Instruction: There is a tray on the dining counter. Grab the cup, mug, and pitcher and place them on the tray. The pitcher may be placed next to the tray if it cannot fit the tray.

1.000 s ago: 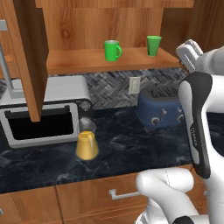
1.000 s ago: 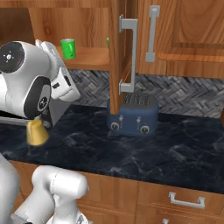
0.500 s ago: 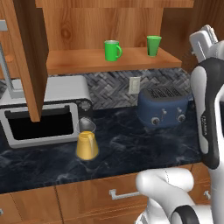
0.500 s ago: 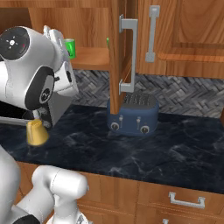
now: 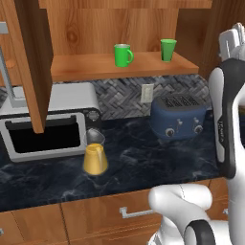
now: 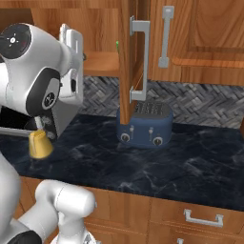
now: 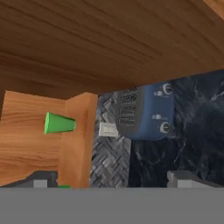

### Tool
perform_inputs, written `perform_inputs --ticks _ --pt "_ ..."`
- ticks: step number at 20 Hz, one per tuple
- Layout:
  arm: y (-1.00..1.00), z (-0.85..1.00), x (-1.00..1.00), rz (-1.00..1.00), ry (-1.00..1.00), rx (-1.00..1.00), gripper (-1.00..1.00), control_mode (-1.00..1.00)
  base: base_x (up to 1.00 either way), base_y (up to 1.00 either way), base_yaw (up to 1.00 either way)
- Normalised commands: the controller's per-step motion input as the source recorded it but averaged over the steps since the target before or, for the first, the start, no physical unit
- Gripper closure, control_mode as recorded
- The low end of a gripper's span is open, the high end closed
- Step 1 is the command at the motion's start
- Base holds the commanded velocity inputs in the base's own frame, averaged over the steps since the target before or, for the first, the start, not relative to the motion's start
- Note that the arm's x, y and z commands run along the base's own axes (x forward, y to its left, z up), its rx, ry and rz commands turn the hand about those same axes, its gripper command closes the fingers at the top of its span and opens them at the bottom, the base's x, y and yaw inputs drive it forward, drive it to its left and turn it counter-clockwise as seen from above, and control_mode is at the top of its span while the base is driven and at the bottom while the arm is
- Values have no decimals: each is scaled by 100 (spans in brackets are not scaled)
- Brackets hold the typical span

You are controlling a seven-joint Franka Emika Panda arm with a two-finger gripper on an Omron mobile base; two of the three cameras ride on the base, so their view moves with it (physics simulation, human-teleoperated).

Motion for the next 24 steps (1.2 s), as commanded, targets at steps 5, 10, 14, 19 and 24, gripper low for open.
perform_inputs --ticks 5,10,14,19,24 --pt "-29 0 1 -11 0 14 -100 -100 0 0 0" --pt "-11 1 19 -9 -1 5 -100 -100 0 0 0" --pt "0 0 22 1 -2 1 -100 -100 0 0 0" --pt "0 0 16 6 -2 3 -100 -100 0 0 0" --pt "5 0 38 0 0 0 -100 -100 0 0 0"
